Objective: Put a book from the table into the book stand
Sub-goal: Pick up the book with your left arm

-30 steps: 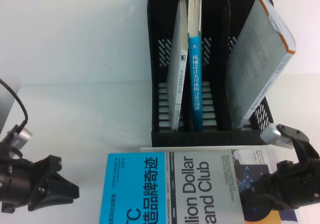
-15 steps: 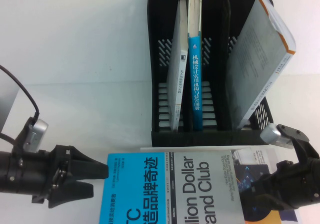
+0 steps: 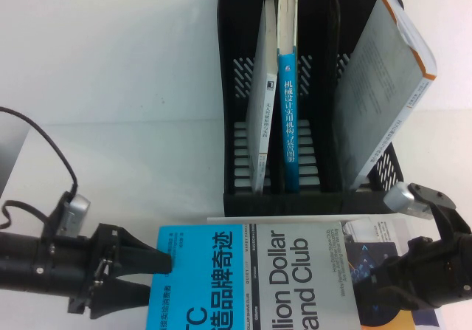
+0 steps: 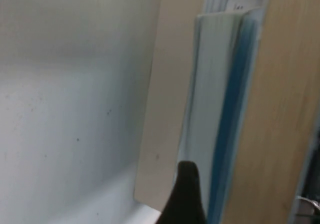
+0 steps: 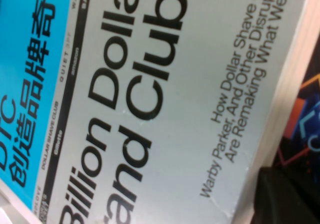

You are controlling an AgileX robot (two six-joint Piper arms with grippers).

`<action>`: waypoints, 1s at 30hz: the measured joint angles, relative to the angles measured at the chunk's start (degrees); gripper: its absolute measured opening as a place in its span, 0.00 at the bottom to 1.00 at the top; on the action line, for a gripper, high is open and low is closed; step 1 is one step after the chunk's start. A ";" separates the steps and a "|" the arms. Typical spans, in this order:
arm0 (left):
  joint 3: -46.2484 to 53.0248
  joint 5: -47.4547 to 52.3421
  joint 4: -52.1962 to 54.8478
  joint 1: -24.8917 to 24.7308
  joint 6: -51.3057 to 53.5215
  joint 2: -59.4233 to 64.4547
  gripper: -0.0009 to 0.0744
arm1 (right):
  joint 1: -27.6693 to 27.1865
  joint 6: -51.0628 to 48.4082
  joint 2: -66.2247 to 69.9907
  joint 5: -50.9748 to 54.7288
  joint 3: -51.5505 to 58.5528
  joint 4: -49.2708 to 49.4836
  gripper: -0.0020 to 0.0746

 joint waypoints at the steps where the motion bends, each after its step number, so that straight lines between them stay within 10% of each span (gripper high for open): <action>1: -0.09 0.00 -0.43 -0.68 0.48 1.04 0.76 | 0.00 0.00 0.00 0.00 0.00 0.00 0.02; 11: -0.30 0.11 -4.28 -7.64 5.15 7.42 0.74 | 0.00 0.00 0.00 0.13 0.00 0.00 0.02; 23: -2.47 1.65 0.27 -7.51 4.93 6.64 0.48 | 0.00 0.00 0.00 -0.08 -0.12 -0.87 0.02; 25: -3.54 2.33 2.27 -7.51 4.35 4.83 0.27 | 0.00 0.00 0.00 -0.08 -0.12 -1.00 0.02; 30: -6.36 1.84 7.04 -7.51 -0.54 -2.14 0.26 | 0.00 0.00 0.00 -0.19 -0.24 -1.40 0.02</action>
